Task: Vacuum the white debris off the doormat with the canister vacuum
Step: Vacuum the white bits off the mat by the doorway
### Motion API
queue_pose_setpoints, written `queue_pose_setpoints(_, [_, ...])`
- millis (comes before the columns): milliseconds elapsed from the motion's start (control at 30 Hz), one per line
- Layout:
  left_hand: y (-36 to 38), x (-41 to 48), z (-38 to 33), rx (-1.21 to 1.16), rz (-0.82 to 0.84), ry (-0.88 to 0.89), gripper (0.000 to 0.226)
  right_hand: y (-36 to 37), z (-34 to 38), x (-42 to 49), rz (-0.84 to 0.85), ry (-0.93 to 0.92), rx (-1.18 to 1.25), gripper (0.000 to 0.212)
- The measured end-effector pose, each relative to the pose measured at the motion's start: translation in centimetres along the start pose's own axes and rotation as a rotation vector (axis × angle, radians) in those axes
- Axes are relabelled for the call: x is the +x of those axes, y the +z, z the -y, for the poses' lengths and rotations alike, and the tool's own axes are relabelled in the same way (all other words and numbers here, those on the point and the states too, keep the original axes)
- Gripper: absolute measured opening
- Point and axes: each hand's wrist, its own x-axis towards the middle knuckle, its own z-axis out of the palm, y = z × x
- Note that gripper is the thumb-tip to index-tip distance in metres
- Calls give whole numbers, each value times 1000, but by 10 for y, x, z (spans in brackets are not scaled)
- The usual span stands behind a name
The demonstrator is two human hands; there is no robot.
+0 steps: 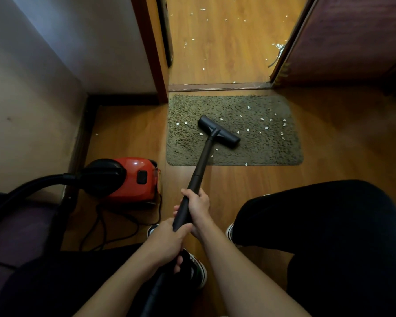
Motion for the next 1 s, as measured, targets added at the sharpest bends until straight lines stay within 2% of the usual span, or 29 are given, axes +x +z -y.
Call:
queue_pose_setpoints(133, [-10, -8, 14, -34, -26, -7, 15, 13, -12, -9, 26, 9, -30, 30])
queue_pose_setpoints(367, [-25, -18, 31, -54, -54, -33, 18, 29, -25, -21, 75, 50, -88, 33])
queue_pose_setpoints(467, [-29, -21, 33, -60, -59, -38, 17, 33, -28, -24, 98, 47, -102, 28])
queue_pose_setpoints(667, [-34, -19, 29, -69, -52, -45, 16, 39, -27, -19, 96, 50, -101, 38])
queue_pose_setpoints(833, [-29, -4, 21, -100, -66, -6, 17, 38, -13, -9, 115, 28, -96, 18])
queue_pose_setpoints(1000, [-26, 22, 7, -148, -78, -8, 18, 39, 3, 17, 99, 11, -107, 19])
